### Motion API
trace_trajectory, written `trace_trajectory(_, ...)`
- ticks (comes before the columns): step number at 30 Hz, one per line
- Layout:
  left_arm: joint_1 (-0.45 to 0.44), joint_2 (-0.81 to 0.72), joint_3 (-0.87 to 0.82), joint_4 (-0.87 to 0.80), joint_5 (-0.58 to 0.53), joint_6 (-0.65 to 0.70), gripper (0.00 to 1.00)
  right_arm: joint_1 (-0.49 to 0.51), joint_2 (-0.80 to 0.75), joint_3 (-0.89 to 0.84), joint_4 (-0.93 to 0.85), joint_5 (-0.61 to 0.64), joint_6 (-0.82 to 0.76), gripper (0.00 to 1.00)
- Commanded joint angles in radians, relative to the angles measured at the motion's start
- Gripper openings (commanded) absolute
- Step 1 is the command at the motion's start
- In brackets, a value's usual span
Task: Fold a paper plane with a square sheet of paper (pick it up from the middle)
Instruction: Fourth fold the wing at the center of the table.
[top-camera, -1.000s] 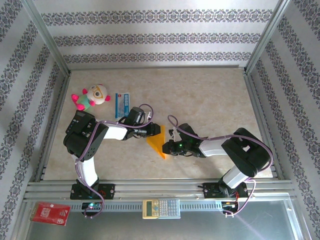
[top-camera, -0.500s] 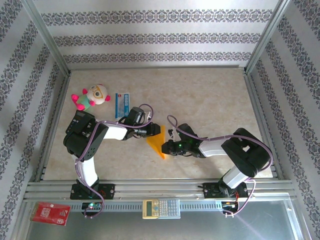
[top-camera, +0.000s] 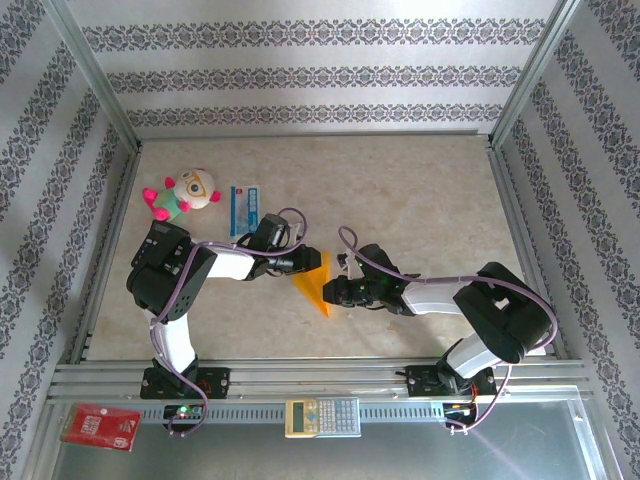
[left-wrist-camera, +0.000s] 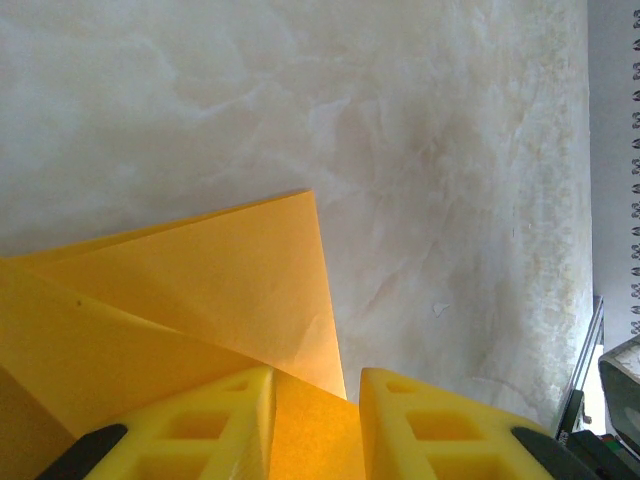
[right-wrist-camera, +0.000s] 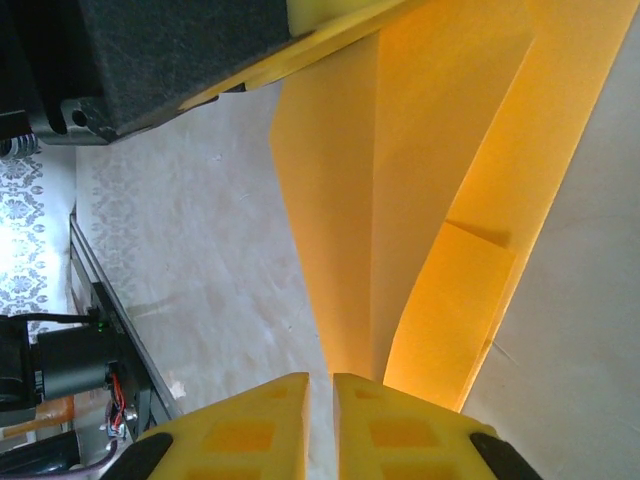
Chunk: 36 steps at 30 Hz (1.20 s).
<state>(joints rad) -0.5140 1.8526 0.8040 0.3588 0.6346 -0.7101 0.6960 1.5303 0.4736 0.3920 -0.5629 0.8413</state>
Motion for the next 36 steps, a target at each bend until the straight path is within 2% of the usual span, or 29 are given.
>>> trace_trajectory(1, 0.020, 0.013, -0.031, -0.113, -0.046, 0.024, 0.30, 0.009, -0.015, -0.014, -0.018, -0.015, -0.010, 0.14)
trace_trajectory(22, 0.019, 0.014, -0.031, -0.116, -0.048, 0.026, 0.30, 0.039, 0.005, -0.056, -0.016, 0.012, 0.013, 0.13)
trace_trajectory(36, 0.020, 0.011, -0.031, -0.118, -0.048, 0.027, 0.30, 0.017, 0.028, -0.049, -0.036, 0.029, 0.002, 0.11)
